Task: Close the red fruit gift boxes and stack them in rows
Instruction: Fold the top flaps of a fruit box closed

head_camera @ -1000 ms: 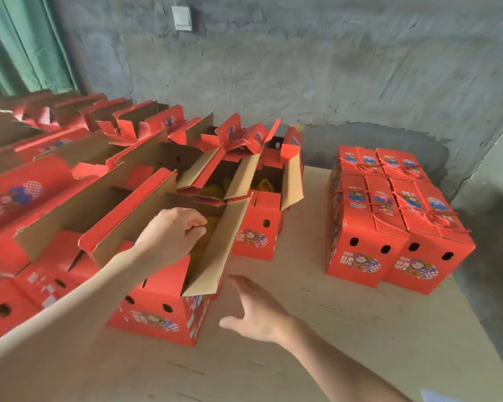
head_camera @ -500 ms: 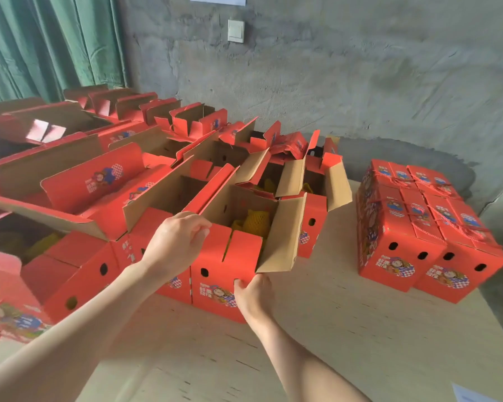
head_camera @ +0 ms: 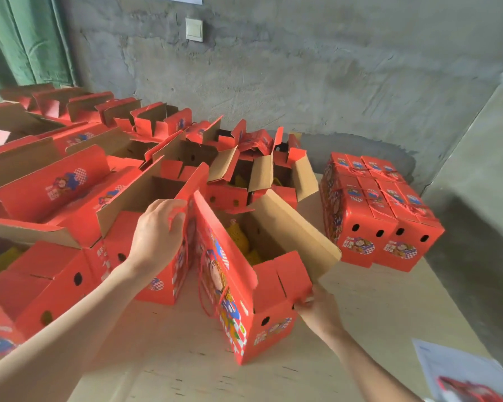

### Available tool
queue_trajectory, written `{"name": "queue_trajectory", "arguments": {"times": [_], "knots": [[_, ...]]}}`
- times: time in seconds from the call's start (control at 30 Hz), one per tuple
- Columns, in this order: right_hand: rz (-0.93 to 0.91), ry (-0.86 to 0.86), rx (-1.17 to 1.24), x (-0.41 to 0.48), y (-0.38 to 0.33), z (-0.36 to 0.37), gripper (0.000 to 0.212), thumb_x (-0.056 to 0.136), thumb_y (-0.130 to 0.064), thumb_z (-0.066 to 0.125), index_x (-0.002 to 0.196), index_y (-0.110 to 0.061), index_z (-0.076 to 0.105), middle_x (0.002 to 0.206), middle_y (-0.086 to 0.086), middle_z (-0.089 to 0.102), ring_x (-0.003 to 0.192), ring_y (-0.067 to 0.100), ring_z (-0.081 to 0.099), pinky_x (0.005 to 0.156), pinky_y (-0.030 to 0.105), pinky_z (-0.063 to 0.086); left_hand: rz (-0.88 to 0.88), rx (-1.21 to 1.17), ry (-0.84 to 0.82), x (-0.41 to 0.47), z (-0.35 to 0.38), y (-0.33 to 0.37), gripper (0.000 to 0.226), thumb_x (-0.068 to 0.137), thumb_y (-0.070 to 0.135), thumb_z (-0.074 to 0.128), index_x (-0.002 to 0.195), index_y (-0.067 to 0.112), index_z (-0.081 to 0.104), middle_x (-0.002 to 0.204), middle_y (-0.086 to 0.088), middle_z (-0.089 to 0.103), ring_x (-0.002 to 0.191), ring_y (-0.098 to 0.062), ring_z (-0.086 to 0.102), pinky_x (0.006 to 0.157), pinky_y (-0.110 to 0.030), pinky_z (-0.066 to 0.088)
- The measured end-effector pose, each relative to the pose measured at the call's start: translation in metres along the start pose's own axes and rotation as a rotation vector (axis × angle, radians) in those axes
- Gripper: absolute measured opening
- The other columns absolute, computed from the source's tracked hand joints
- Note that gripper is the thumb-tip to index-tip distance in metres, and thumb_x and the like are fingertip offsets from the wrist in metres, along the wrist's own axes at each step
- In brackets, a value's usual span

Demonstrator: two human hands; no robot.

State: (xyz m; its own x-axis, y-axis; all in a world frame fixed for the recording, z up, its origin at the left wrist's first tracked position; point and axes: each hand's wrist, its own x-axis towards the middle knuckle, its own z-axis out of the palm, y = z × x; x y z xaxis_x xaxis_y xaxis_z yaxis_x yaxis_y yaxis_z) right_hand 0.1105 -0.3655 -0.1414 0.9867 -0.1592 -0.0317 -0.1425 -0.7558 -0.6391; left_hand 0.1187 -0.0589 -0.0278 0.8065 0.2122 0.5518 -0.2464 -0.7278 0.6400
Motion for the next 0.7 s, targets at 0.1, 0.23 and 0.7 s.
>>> {"name": "queue_trajectory", "arguments": {"times": [0.1, 0.23, 0.7], "knots": [[0.081, 0.071, -0.035, 0.002, 0.033, -0.031, 0.022, 0.077, -0.015, 0.070, 0.098, -0.011, 0.066, 0.077, -0.005, 0.064, 0.071, 0.016, 0.061, 0.067, 0.027, 0.047, -0.005, -0.022, -0.033, 0.000, 0.010, 0.005, 0.029, 0.094, 0.005, 0.047, 0.120, 0.005, 0.061, 0.121, -0.010, 0.060, 0.111, -0.025, 0.057, 0.093, -0.034, 0.046], [0.160, 0.142, -0.088, 0.016, 0.068, -0.070, 0.022, 0.074, 0.000, 0.068, 0.095, -0.005, 0.070, 0.077, 0.013, 0.071, 0.079, 0.027, 0.067, 0.066, 0.028, 0.041, -0.014, -0.089, -0.066, -0.002, 0.025, 0.013, 0.027, 0.095, 0.007, 0.047, 0.117, 0.005, 0.062, 0.120, -0.009, 0.063, 0.110, -0.023, 0.059, 0.090, -0.028, 0.044], [-0.001, 0.294, 0.167, -0.007, 0.086, -0.117, 0.024, 0.087, -0.004, 0.061, 0.111, -0.007, 0.062, 0.103, 0.010, 0.068, 0.087, 0.019, 0.061, 0.073, 0.026, 0.047, -0.172, -0.400, -0.714, -0.031, 0.086, 0.026, 0.046, 0.080, 0.022, 0.072, 0.123, 0.015, 0.059, 0.111, -0.003, 0.067, 0.105, -0.020, 0.064, 0.084, -0.028, 0.052]]}}
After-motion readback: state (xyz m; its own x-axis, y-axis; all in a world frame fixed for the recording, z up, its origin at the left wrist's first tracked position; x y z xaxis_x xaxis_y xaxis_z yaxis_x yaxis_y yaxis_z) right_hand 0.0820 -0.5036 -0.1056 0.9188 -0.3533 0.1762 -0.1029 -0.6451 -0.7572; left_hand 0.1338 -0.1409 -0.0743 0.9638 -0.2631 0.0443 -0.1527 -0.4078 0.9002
